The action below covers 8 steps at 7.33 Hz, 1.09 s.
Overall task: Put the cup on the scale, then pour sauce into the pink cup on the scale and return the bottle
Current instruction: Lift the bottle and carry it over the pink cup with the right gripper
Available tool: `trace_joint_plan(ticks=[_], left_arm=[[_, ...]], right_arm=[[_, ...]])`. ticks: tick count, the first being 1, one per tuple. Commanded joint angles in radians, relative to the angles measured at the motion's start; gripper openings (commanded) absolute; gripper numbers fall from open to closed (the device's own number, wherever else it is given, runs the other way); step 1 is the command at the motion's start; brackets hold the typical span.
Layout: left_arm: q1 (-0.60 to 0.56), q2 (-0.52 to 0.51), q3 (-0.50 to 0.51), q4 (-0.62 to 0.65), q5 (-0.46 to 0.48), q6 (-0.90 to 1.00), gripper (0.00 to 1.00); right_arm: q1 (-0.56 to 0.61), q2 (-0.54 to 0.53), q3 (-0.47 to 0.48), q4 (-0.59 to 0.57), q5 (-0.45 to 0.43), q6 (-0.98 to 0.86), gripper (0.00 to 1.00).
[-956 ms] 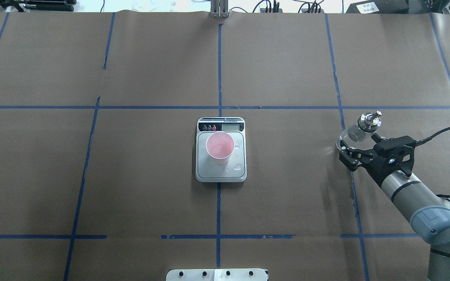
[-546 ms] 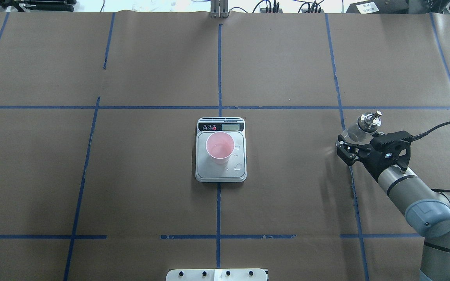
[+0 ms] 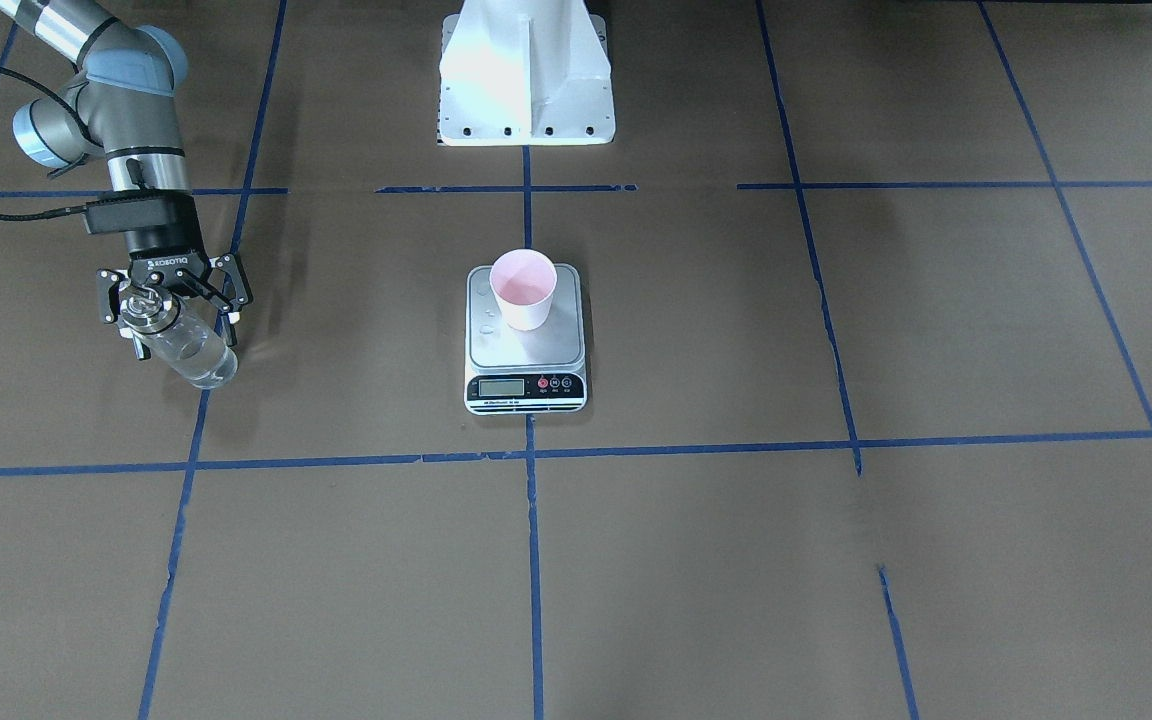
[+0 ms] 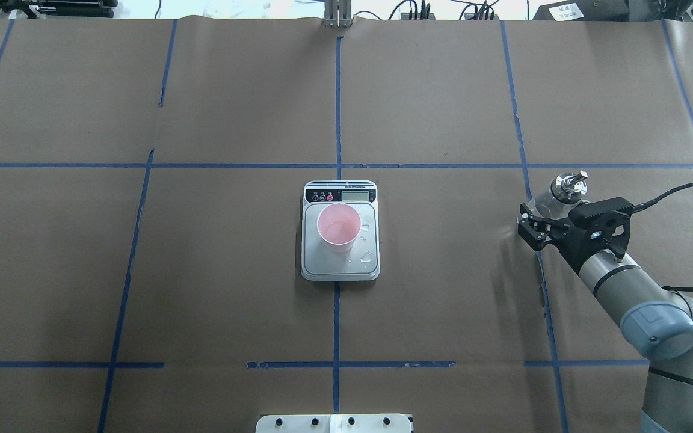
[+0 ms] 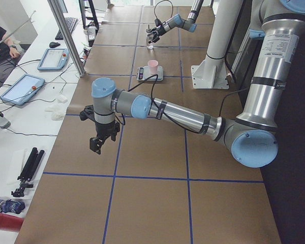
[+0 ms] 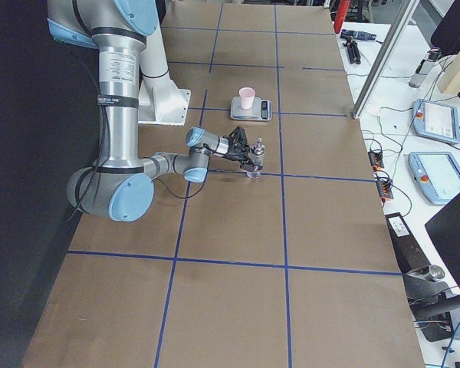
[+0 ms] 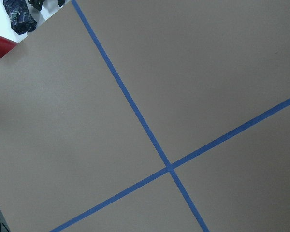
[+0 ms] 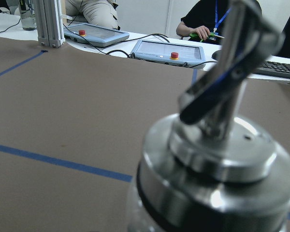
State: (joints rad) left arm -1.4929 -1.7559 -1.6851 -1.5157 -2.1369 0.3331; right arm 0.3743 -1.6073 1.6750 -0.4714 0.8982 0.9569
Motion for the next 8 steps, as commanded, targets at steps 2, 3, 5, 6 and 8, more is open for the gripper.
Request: trace_joint_plan(ticks=[2, 3, 5, 6, 8], left_arm=[[-0.001, -0.004, -0.004, 0.003, 0.000, -0.002, 1.00], [0.000, -0.004, -0.005, 0.005, 0.000, -0.002, 1.00], [-0.001, -0.002, -0.007, 0.005, 0.000, -0.002, 1.00], [-0.001, -0.002, -0.007, 0.005, 0.000, -0.002, 1.00], [-0.001, -0.002, -0.002, 0.003, -0.003, 0.000, 1.00]], right_arm=[[0.038, 0.027, 0.006, 0.002, 0.040, -0.001, 0.00], [0.085, 0.027, 0.053, -0.009, 0.136, -0.003, 0.00], [0.104, 0.029, 0.260, -0.274, 0.150, -0.080, 0.00], [0.106, 0.100, 0.325, -0.424, 0.124, -0.136, 0.00], [0.100, 0.191, 0.330, -0.518, 0.088, -0.156, 0.00]])
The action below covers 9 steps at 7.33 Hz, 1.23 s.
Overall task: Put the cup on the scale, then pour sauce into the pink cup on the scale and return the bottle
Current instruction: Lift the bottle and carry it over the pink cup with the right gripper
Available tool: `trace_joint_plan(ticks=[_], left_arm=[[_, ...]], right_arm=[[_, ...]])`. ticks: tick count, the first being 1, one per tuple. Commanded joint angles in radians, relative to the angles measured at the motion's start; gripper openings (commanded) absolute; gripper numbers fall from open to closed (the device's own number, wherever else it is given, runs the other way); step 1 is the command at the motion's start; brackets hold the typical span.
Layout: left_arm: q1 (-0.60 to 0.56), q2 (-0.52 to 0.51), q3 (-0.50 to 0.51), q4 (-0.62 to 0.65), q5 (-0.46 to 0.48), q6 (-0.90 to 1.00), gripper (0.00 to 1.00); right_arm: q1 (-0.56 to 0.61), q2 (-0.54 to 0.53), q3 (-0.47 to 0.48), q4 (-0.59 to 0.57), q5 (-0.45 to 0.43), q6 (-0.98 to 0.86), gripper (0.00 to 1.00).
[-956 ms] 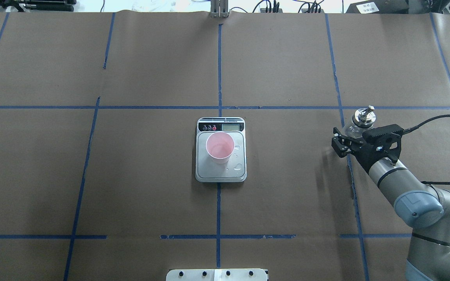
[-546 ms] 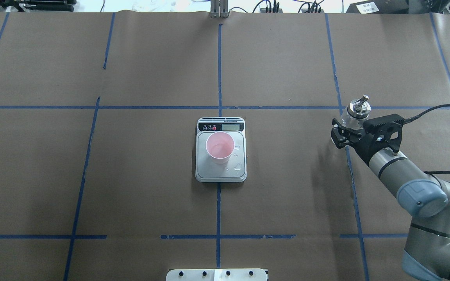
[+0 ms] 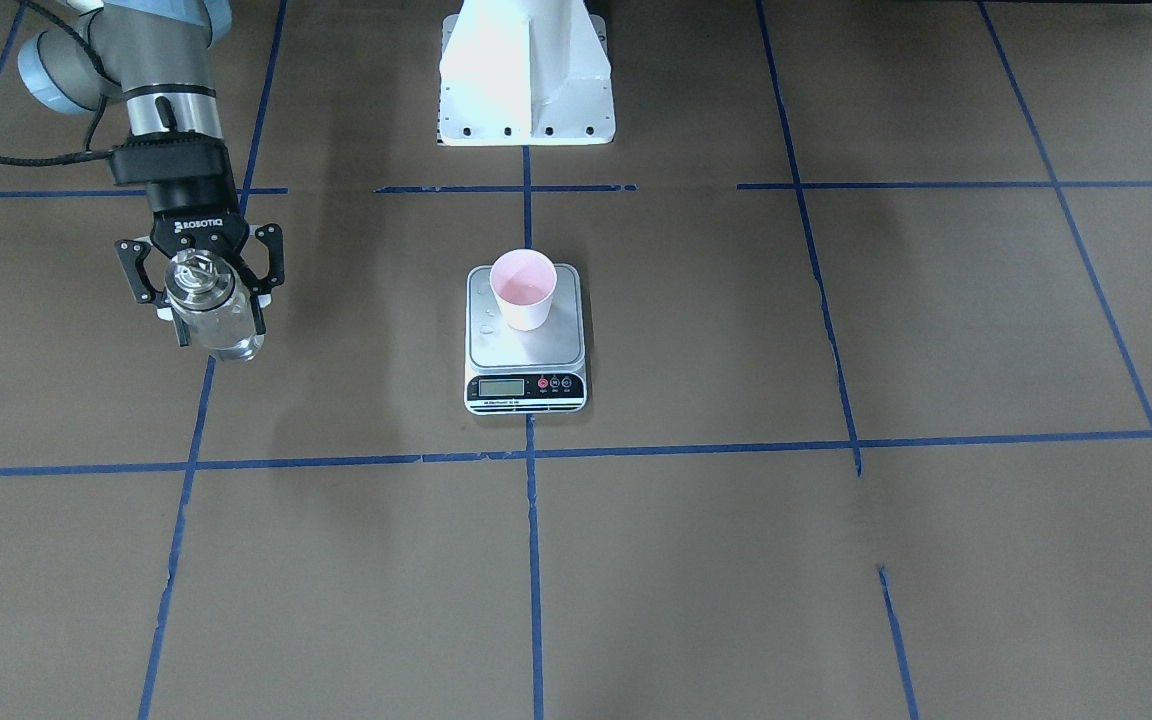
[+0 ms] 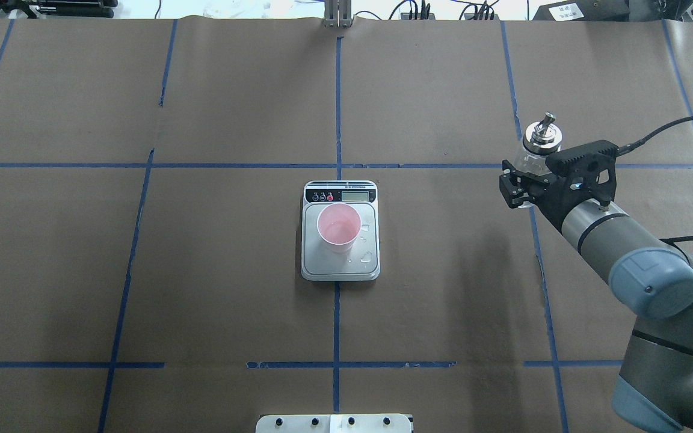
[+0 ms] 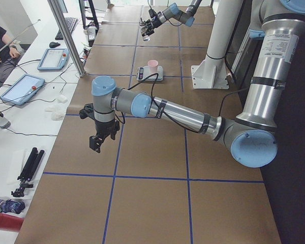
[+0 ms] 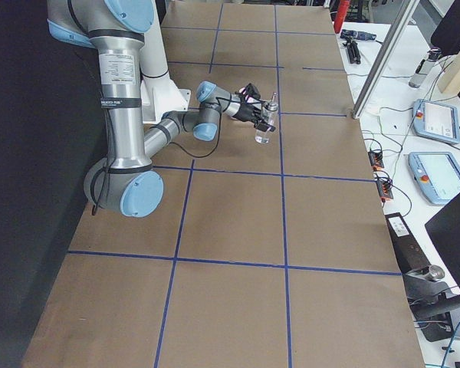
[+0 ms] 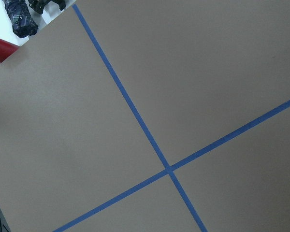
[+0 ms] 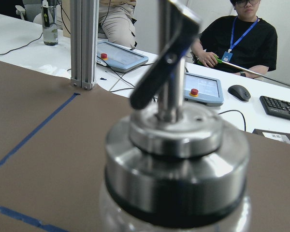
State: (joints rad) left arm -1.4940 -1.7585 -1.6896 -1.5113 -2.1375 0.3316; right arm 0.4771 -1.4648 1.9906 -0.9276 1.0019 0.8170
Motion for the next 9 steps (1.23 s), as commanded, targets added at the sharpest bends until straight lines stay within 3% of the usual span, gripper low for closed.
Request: trace_joint_plan(ticks=[1, 3, 4, 6, 7, 9], left_arm=[[0.000, 0.004, 0.002, -0.001, -0.004, 0.001, 1.00], [0.000, 0.004, 0.004, -0.001, -0.004, 0.003, 1.00], [0.000, 0.004, 0.004, -0.001, -0.004, 0.003, 1.00], [0.000, 0.004, 0.004, -0.001, -0.004, 0.003, 1.00], [0.000, 0.005, 0.008, -0.001, -0.004, 0.006, 1.00], [-0.003, 0.022, 0.030, -0.003, -0.007, 0.013, 1.00]], right_arm=[[-0.005, 0.061, 0.004, -0.080, -0.031, -0.019, 0.00], [-0.041, 0.112, 0.002, -0.082, -0.087, -0.164, 0.00], [-0.070, 0.127, -0.004, -0.082, -0.186, -0.320, 0.00], [-0.109, 0.135, -0.042, -0.082, -0.265, -0.470, 0.00], [-0.165, 0.138, -0.064, -0.083, -0.375, -0.592, 0.00], [-0.213, 0.194, -0.116, -0.082, -0.475, -0.708, 0.00]])
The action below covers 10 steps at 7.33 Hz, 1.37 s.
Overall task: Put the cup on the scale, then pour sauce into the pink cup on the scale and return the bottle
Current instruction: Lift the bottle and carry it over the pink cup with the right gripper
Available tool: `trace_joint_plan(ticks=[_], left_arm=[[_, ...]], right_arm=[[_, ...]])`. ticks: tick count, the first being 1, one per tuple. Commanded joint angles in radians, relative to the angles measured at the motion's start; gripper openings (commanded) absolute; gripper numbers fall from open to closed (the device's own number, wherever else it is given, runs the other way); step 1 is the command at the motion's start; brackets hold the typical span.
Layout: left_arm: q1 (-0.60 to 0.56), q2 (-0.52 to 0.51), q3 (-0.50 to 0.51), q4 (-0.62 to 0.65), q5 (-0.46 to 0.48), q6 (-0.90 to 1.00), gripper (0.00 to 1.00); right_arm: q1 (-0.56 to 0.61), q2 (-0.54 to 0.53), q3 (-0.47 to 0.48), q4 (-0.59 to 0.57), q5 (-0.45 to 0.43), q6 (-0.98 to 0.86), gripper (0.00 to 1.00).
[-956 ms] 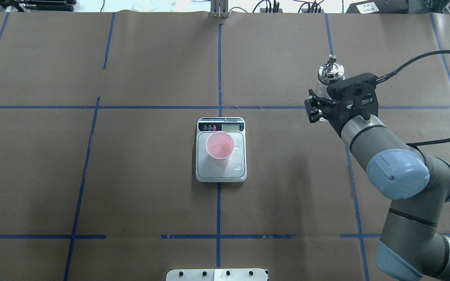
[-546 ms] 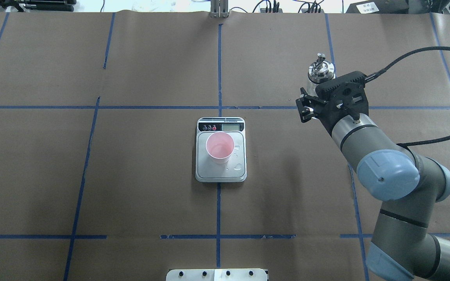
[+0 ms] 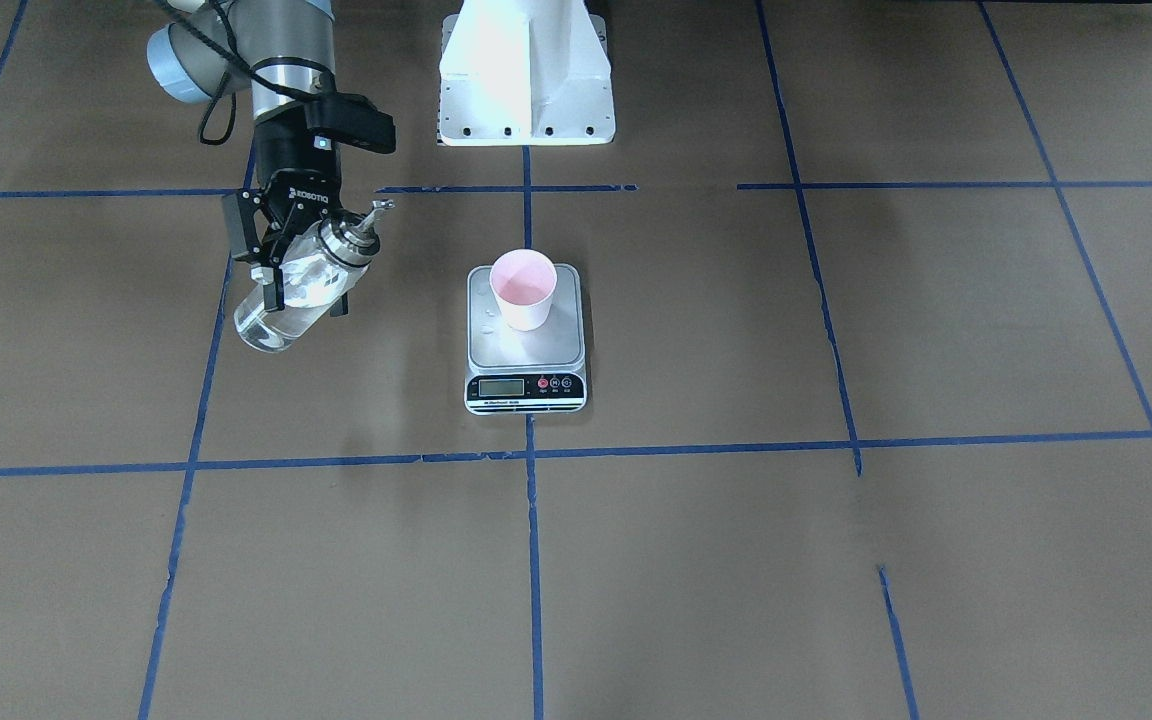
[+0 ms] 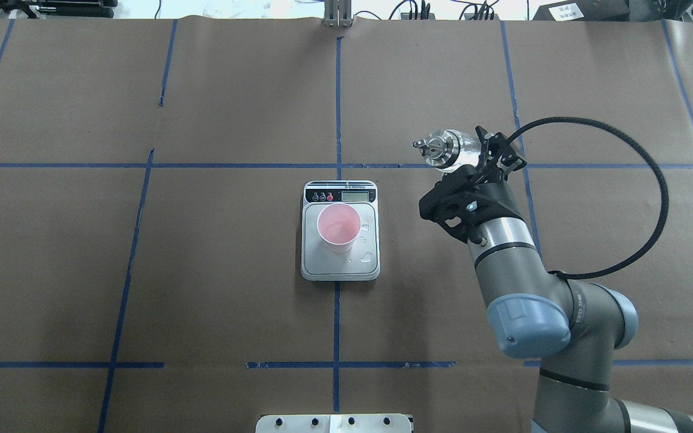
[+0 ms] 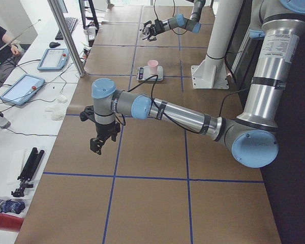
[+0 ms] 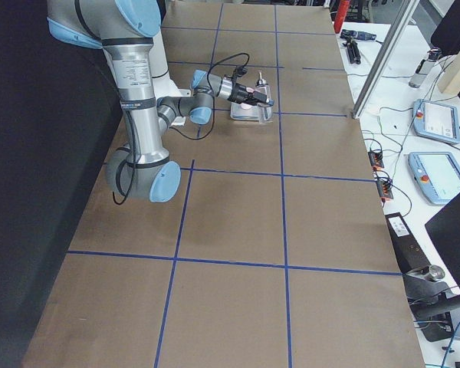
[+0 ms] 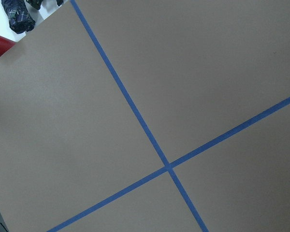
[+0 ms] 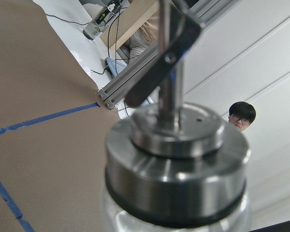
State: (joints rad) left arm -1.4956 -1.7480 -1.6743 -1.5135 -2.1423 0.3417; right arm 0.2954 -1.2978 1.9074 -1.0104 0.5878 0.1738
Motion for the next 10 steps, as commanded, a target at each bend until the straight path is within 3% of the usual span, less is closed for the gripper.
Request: trace_joint_plan(ticks=[1, 2, 4, 8, 10], left_arm=[[-0.002, 0.024, 0.043, -0.001, -0.030, 0.005, 1.00], [-0.005, 0.080, 0.048, -0.001, -0.138, 0.003, 1.00], [-0.012, 0.123, 0.073, 0.001, -0.243, -0.004, 1.00], [-0.021, 0.107, 0.074, 0.007, -0.252, -0.010, 1.00], [-0.025, 0.102, 0.074, 0.007, -0.251, -0.010, 1.00]], right_arm=[[-0.039, 0.034, -0.041, 0.000, -0.068, -0.069, 0.00], [-0.038, 0.037, -0.041, 0.001, -0.078, -0.138, 0.00], [-0.039, 0.061, -0.057, -0.002, -0.118, -0.209, 0.00], [-0.058, 0.175, -0.189, -0.072, -0.196, -0.261, 0.00], [-0.076, 0.173, -0.228, -0.071, -0.252, -0.336, 0.00]])
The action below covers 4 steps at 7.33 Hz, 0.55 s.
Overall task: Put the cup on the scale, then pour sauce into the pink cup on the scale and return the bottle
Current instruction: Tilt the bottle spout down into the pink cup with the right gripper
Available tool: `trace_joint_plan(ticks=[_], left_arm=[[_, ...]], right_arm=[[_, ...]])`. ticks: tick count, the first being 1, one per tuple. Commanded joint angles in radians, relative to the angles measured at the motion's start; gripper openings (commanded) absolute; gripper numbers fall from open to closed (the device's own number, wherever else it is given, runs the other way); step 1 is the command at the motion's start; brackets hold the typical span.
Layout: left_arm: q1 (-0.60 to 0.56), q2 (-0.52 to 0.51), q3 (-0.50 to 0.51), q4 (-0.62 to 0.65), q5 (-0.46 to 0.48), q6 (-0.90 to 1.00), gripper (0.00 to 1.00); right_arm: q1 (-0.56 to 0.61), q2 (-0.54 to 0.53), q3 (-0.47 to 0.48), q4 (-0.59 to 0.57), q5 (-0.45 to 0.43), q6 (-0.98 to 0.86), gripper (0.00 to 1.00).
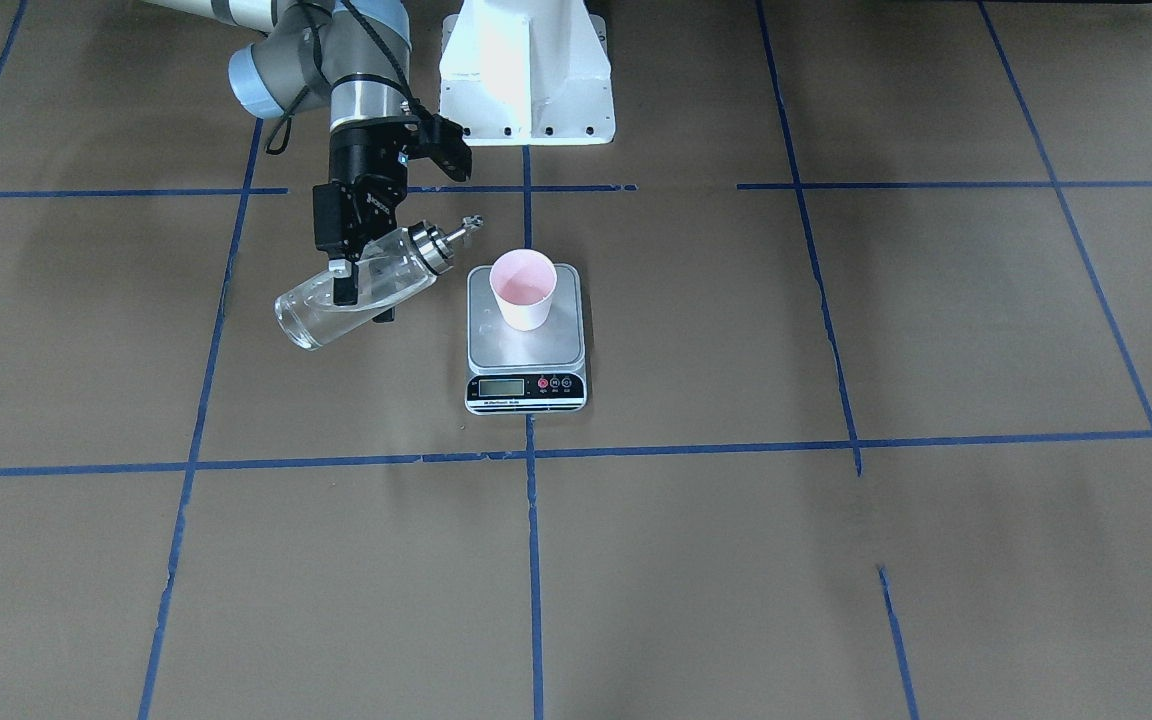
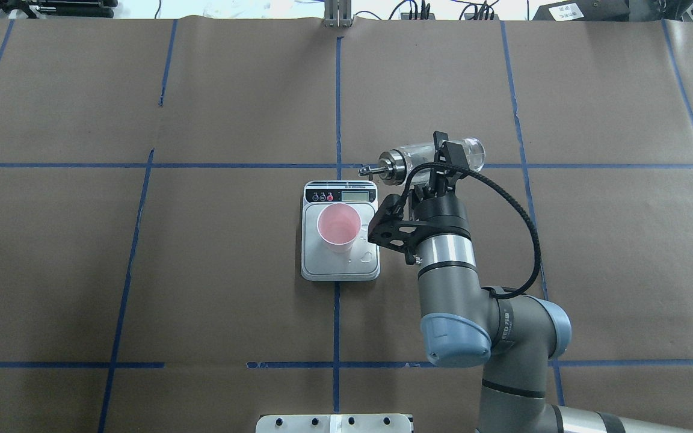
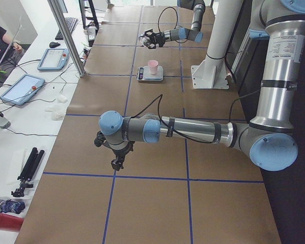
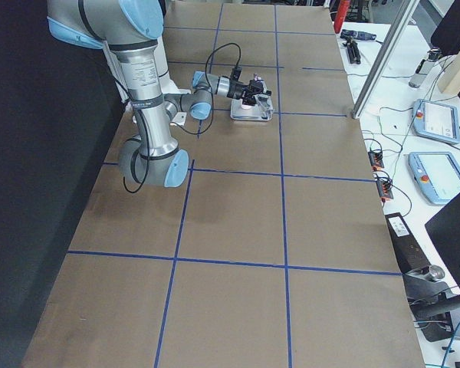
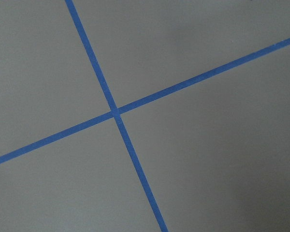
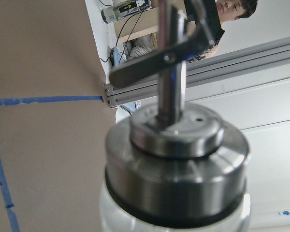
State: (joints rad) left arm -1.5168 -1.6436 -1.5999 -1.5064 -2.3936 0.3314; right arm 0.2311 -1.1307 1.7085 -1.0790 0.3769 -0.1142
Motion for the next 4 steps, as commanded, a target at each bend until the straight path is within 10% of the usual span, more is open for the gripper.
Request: trace_joint_plan(ticks=[1, 4], left_arm=[[-0.003, -0.002, 0.000, 0.000, 0.001, 0.000, 1.00], [-0.005, -0.005, -0.002, 0.000, 0.002, 0.000, 1.00]], right_arm=[[-0.022, 0.005, -0.044, -0.004, -0.059, -0.050, 0.00], [-0.041, 0.000, -0.070, -0.002, -0.137, -0.123, 0.00]])
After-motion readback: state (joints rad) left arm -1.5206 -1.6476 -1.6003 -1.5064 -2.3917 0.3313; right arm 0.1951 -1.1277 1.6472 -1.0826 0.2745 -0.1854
